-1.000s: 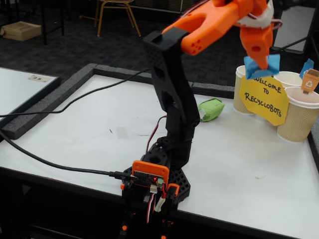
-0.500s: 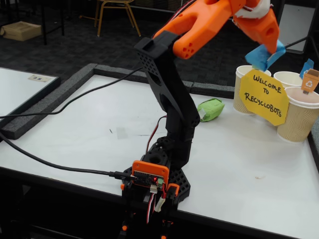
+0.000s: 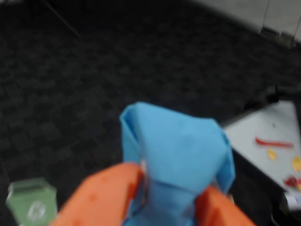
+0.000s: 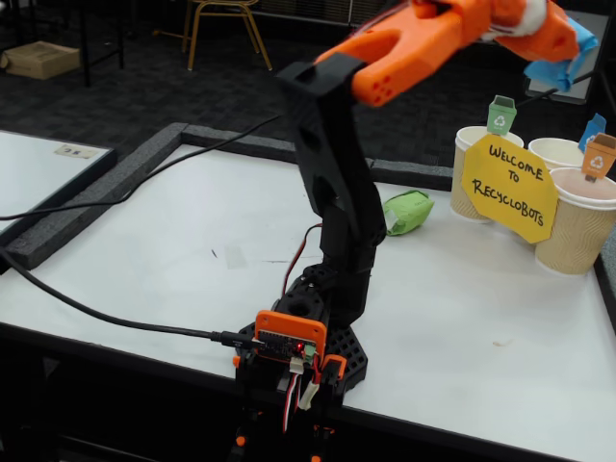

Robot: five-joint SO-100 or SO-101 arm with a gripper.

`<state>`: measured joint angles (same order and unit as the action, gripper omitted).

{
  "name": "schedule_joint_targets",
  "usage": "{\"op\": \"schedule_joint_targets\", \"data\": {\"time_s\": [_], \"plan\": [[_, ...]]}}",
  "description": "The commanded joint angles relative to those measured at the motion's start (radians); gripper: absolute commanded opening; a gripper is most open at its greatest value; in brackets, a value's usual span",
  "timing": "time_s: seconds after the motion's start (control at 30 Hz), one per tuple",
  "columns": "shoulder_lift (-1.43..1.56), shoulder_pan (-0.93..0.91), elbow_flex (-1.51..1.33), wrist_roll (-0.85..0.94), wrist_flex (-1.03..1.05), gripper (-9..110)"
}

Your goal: Sort rubbish by color.

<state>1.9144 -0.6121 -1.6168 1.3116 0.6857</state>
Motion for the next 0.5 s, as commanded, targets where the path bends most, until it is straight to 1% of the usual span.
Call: {"op": "schedule_joint_targets", "data": {"time_s": [0.0,0.13,0.33,0.37,0.47], "plan": [[-0.061,-0.025,0.071,0.015,-0.178,2],[-0.144,-0.025,0.072,0.015,-0.259,2],[-0.202,-0.025,0.067,0.015,-0.314,3],[-0.202,-0.025,0.066,0.015,-0.321,5],[-0.204,-0.025,0.063,0.015,-0.321,18]]}}
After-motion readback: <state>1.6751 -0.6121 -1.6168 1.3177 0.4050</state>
